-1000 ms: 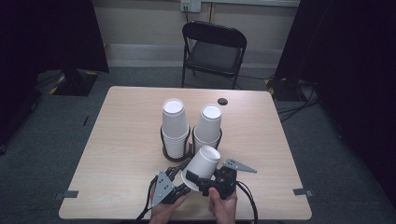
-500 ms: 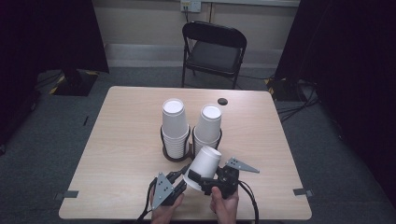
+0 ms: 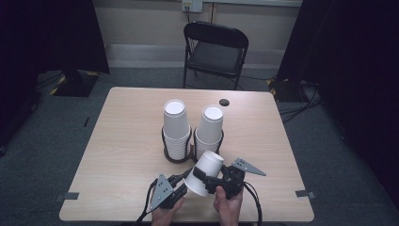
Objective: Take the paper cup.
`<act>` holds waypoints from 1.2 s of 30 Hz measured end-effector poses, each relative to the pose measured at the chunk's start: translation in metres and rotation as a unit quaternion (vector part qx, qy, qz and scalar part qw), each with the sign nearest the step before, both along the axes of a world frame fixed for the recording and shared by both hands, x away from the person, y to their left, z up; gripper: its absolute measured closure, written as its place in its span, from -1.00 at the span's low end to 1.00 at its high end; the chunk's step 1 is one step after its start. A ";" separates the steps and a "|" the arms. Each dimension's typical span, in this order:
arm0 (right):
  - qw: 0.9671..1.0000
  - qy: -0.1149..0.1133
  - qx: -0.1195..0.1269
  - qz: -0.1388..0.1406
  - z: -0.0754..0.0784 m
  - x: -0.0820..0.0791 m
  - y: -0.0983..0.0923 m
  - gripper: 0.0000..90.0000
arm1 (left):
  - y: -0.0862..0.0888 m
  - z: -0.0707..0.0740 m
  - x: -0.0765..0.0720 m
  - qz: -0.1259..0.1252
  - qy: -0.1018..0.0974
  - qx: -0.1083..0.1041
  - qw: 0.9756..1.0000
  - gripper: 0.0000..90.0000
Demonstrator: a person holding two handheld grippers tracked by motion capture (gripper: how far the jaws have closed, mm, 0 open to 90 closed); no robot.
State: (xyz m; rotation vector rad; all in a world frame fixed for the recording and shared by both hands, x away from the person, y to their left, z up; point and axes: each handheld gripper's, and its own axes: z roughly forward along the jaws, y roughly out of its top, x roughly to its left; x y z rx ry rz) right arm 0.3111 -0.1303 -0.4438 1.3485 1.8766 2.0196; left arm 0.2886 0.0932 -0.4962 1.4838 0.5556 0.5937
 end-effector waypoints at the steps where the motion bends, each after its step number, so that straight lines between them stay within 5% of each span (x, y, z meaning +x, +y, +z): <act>1: 1.000 -0.001 0.000 -0.003 0.000 0.000 -0.001 -0.79 | 0.000 0.000 0.000 -0.002 0.002 0.003 1.000 0.88; 11: 1.000 0.007 -0.014 -0.001 0.004 0.008 -0.007 -0.81 | 0.005 0.006 0.000 -0.013 0.031 0.022 0.999 0.88; 15: 1.000 0.010 -0.008 0.004 0.005 0.009 -0.007 -0.82 | 0.008 0.011 0.000 -0.015 0.026 0.036 0.999 0.88; 23: 0.999 -0.015 -0.008 -0.041 0.016 0.009 -0.018 -0.71 | 0.015 0.006 0.004 -0.021 0.046 0.013 0.999 0.88; 26: 0.999 -0.019 -0.011 -0.049 0.015 0.009 -0.021 -0.71 | 0.017 0.009 0.006 -0.035 0.061 0.022 0.997 0.88; 31: 0.996 -0.038 -0.017 -0.075 0.015 0.005 -0.029 -0.69 | 0.027 0.012 0.012 -0.021 0.087 0.050 0.995 0.88; 36: 0.995 -0.051 -0.048 -0.077 0.013 -0.001 -0.030 -0.68 | 0.036 0.018 0.018 -0.020 0.101 0.072 0.992 0.88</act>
